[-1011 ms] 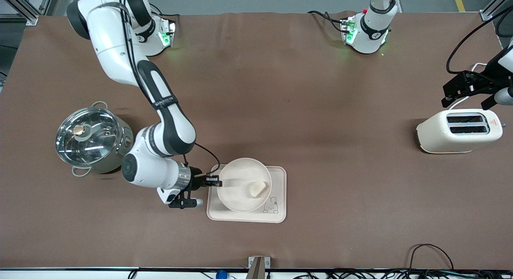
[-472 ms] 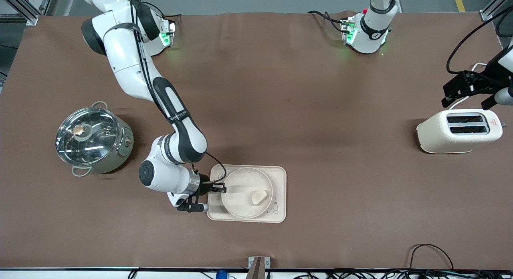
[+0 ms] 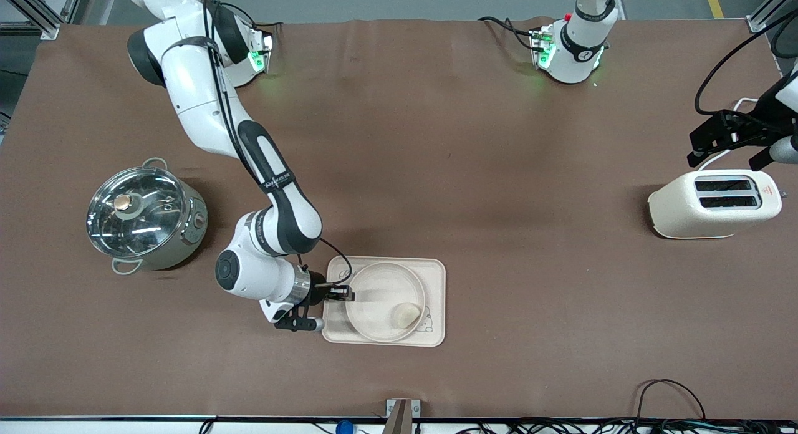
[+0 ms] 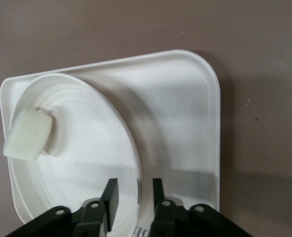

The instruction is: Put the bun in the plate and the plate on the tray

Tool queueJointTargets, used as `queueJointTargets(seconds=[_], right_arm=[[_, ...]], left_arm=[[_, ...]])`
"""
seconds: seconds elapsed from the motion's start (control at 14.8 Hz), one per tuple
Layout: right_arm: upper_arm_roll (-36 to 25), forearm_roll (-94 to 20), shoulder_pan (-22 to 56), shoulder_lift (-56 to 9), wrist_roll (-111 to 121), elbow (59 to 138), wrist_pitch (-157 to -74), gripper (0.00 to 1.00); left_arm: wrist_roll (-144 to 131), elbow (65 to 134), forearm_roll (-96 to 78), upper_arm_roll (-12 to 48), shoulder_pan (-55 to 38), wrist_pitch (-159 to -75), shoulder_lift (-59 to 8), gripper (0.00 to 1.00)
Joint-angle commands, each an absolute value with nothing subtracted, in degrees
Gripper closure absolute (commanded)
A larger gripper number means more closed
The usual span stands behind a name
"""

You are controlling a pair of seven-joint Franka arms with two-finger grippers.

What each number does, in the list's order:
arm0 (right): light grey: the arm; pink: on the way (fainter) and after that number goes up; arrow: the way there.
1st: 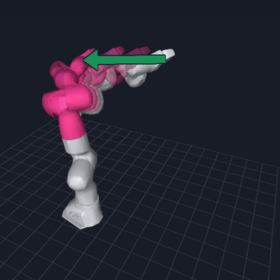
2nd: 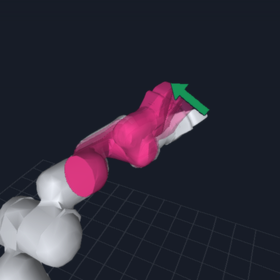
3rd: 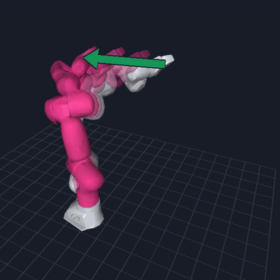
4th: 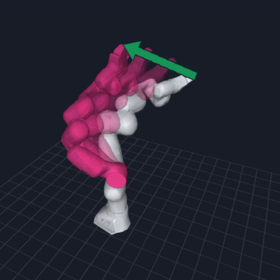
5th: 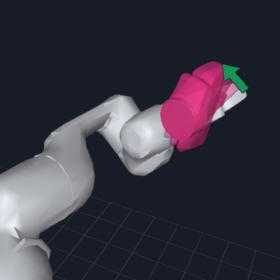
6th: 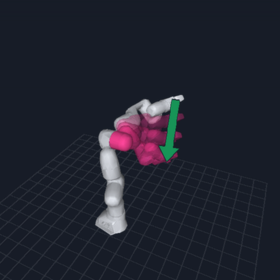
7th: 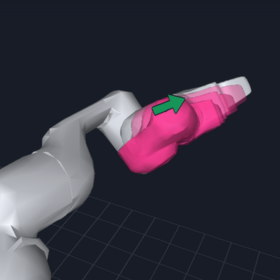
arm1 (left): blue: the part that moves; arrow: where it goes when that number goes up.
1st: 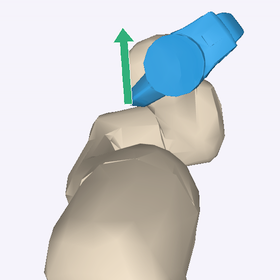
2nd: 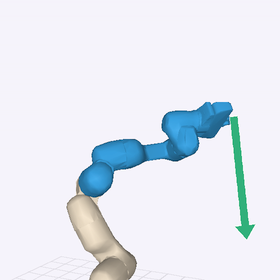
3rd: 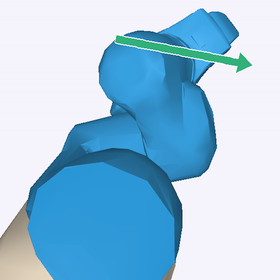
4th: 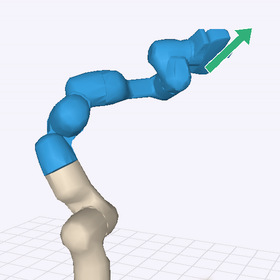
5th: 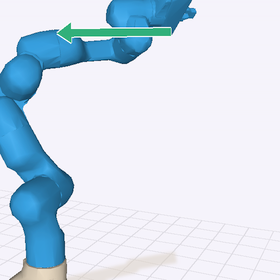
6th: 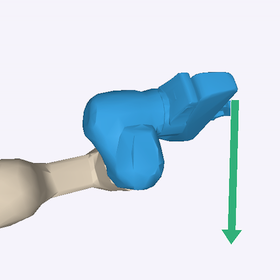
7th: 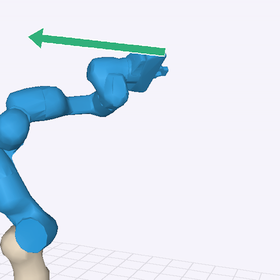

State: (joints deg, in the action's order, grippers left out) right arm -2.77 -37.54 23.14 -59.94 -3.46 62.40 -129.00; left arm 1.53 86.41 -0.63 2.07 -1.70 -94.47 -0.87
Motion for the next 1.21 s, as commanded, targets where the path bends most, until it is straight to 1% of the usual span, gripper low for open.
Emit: queueJointTargets(seconds=[0.0, 0.27, 0.4, 0.54, 0.74, 0.81, 0.94, 1.15], right_arm=[[-3.33, -33.24, 22.24, -56.08, -3.96, 63.72, -123.33, 0.00], [-5.45, -22.43, 19.09, -48.45, -3.17, 63.55, -112.44, 0.00], [-5.62, -20.31, 17.06, -43.88, 0.07, 63.63, -104.98, 0.00], [-7.46, -18.47, 14.87, -39.31, 3.85, 63.98, -98.12, 0.00], [-8.17, -10.83, 13.01, -32.54, 5.45, 64.25, -89.76, 0.00], [-8.17, -8.90, 12.92, -29.74, 5.45, 65.55, -88.08, 0.00], [-8.17, -4.15, 12.40, -20.87, 5.36, 73.43, -88.50, 0.00], [-8.26, -3.08, 10.73, -8.48, 5.45, 84.08, -88.94, 0.00]], left_arm=[[0.79, 85.34, 0.18, 2.37, -1.58, -93.34, -1.23, 0.00], [0.97, 85.34, 0.09, 2.37, -1.49, -93.34, -1.23, 0.00], [0.97, 85.34, 0.17, 2.37, -1.49, -93.34, -1.23, 0.00], [0.97, 85.34, 0.18, 2.37, -1.49, -93.34, -1.23, 0.00], [0.97, 85.34, 0.17, 2.37, -1.49, -93.34, -1.23, 0.00], [0.97, 85.34, 0.18, 2.37, -1.49, -93.34, -1.23, 0.00], [1.05, 85.43, 0.18, 2.29, -1.49, -93.34, -1.23, 0.00], [1.05, 85.43, 0.18, 2.37, -1.49, -93.34, -1.23, 0.00]])
